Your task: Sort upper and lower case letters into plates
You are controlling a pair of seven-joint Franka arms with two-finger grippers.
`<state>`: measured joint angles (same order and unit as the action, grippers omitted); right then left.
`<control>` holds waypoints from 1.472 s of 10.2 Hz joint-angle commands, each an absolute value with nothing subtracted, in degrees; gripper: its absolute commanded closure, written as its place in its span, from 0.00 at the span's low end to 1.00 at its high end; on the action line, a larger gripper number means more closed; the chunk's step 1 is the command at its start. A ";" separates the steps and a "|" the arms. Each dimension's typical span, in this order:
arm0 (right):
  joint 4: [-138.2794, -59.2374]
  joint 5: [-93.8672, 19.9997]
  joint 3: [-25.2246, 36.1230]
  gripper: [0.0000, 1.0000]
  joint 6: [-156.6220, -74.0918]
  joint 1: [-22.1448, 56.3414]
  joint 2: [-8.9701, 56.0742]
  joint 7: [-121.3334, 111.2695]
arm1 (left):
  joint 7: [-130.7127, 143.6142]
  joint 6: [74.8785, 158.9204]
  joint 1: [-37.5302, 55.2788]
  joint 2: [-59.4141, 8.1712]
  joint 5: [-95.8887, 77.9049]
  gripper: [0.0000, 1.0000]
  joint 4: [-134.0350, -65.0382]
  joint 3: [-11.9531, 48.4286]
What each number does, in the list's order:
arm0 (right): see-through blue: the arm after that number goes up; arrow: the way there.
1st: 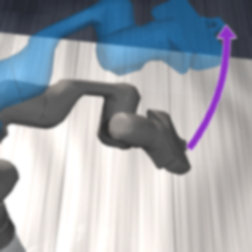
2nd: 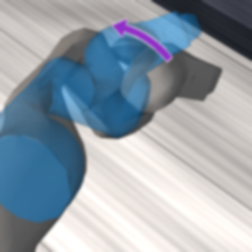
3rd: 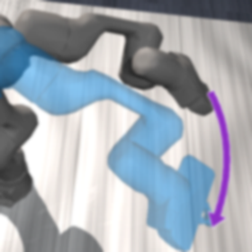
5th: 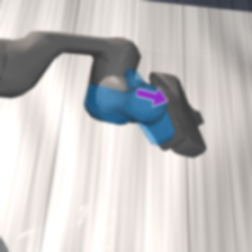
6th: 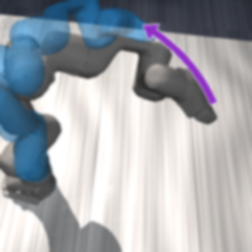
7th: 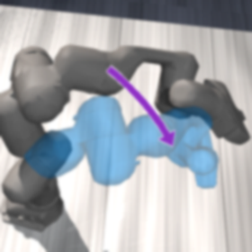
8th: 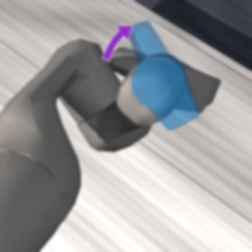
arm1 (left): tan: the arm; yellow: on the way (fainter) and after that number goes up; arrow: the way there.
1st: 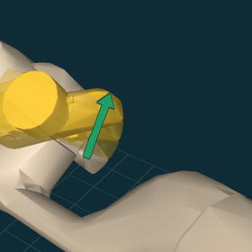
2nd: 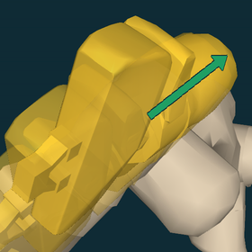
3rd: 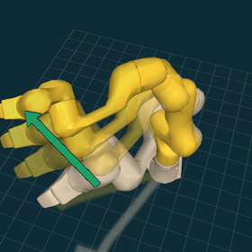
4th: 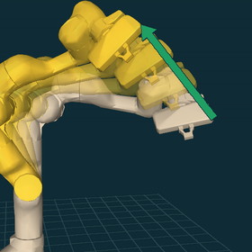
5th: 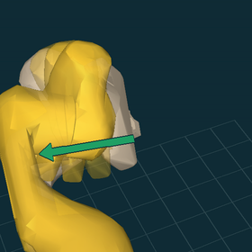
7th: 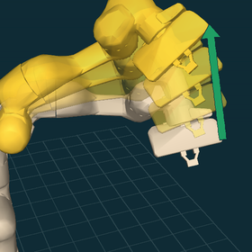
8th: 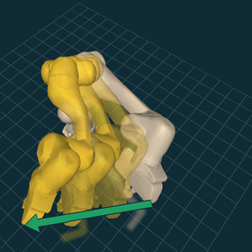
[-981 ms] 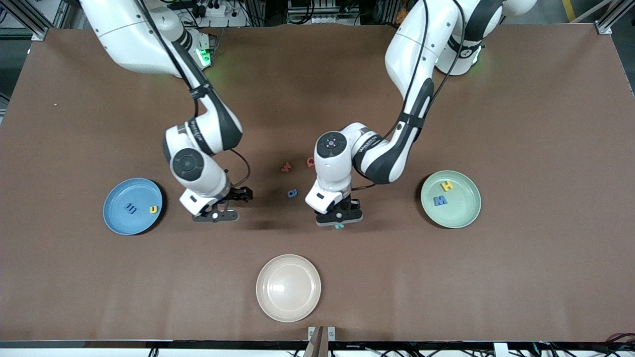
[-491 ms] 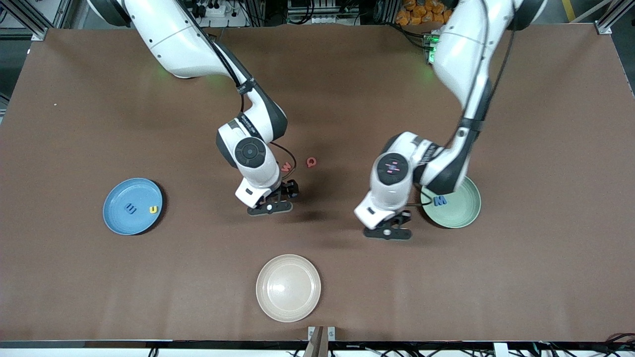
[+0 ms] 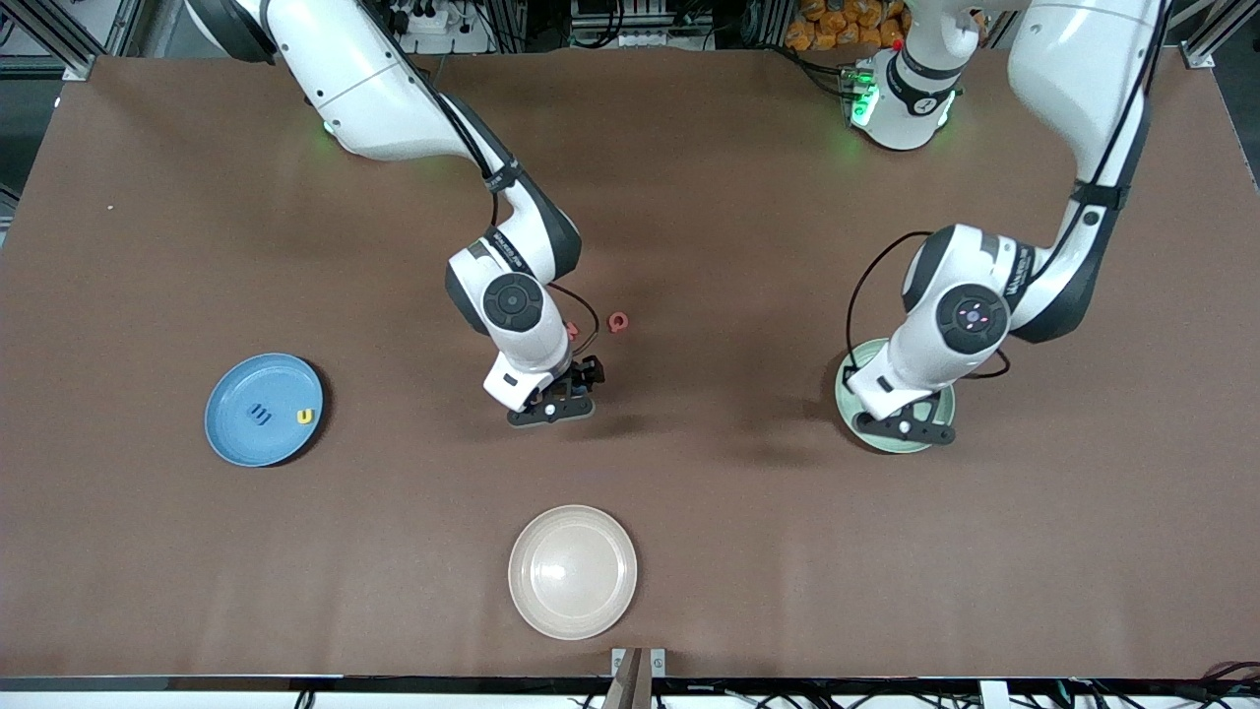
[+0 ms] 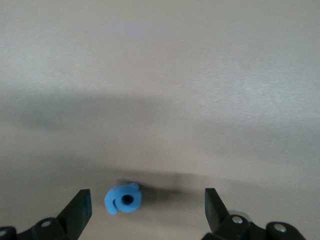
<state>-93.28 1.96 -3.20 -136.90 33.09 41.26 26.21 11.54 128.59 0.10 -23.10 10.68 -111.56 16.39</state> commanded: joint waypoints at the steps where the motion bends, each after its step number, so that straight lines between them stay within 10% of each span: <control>1: -92.28 1.67 -2.81 0.00 -136.84 35.24 42.01 24.35 | 10.90 129.38 -6.22 -20.56 10.63 0.01 -116.81 22.40; 11: -93.78 2.19 -2.72 0.00 -139.13 35.95 43.68 25.05 | 48.07 129.46 12.21 -36.37 4.75 0.00 -96.34 22.77; 12: -93.87 2.37 -2.72 0.29 -139.13 35.95 43.59 25.05 | 48.08 129.46 12.22 -36.91 5.53 0.00 -96.24 22.68; 13: -93.78 2.29 -2.72 0.90 -139.39 35.95 43.68 25.05 | 48.42 129.46 12.30 -37.18 7.19 0.00 -96.15 22.76; 15: -93.87 2.37 -2.72 1.00 -139.83 35.95 43.86 25.05 | 48.69 129.55 12.57 -37.44 7.21 0.00 -95.98 22.76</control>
